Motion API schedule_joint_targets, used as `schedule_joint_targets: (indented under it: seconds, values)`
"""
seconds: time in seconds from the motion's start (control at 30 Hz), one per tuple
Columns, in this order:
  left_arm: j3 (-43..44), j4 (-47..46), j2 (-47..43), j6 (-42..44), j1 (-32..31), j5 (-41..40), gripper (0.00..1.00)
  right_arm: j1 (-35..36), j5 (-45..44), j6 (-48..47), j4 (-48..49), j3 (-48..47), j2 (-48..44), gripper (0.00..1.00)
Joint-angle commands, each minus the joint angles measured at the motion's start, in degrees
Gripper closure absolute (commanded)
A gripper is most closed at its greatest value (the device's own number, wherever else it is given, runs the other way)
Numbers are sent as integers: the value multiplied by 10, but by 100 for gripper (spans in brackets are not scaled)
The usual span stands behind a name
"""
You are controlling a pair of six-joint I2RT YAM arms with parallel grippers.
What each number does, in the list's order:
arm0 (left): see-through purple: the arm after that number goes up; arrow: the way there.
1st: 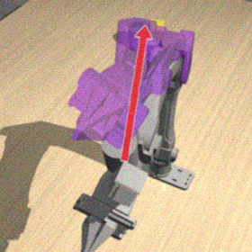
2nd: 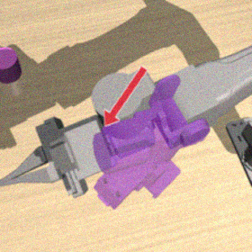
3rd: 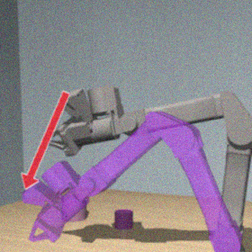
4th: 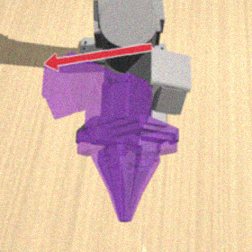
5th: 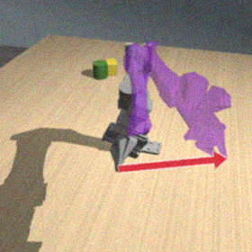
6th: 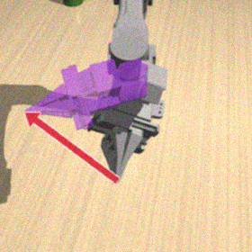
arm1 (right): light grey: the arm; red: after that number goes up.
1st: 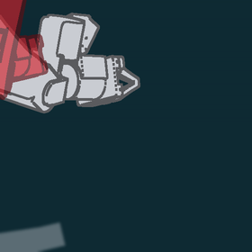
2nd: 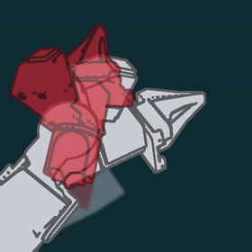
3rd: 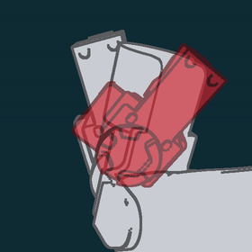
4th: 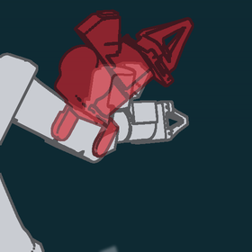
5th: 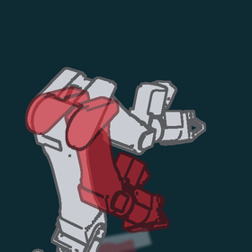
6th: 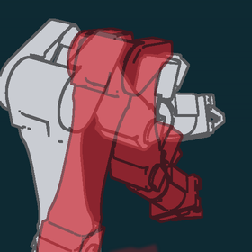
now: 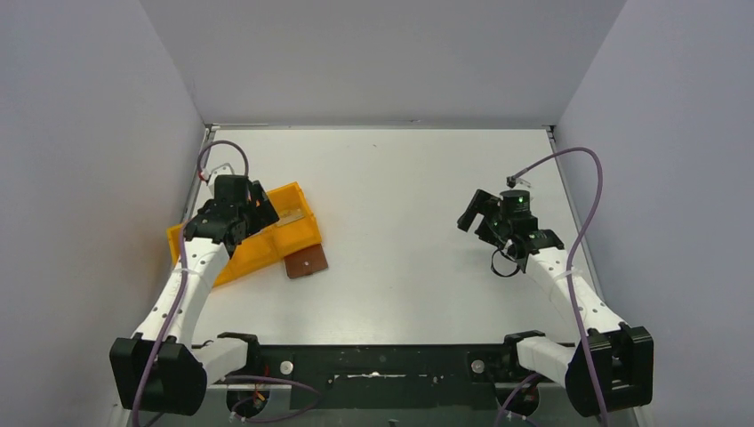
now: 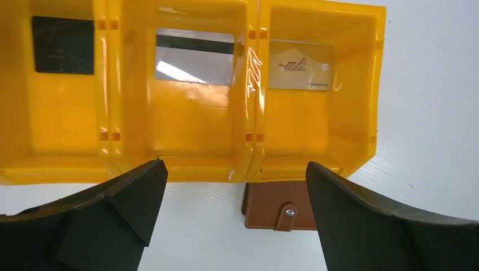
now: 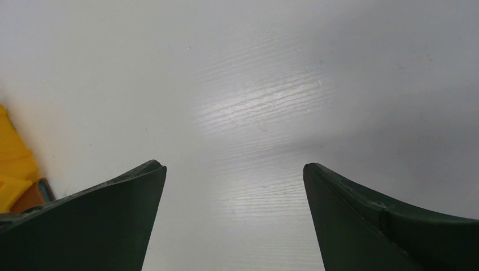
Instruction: Take the credit cards out of the card holder
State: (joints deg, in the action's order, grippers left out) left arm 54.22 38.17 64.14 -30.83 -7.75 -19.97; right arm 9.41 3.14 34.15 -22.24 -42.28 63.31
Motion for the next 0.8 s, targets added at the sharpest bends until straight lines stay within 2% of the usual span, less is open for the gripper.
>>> schedule_joint_targets:
  seconds: [0.0, 0.2, 0.4, 0.77]
  values:
    - [3, -83, 19, -12, 32, 142, 3, 2, 62, 21, 56, 3, 0, 2]
    - [20, -130, 74, -27, 49, 210, 5, 3, 88, 31, 71, 8, 7, 2]
    - [40, -146, 135, -37, 55, 183, 8, 6, 95, 39, 71, 10, 13, 2]
    - [65, -174, 232, -1, 60, 189, 9, 10, 89, 39, 63, 11, 20, 2]
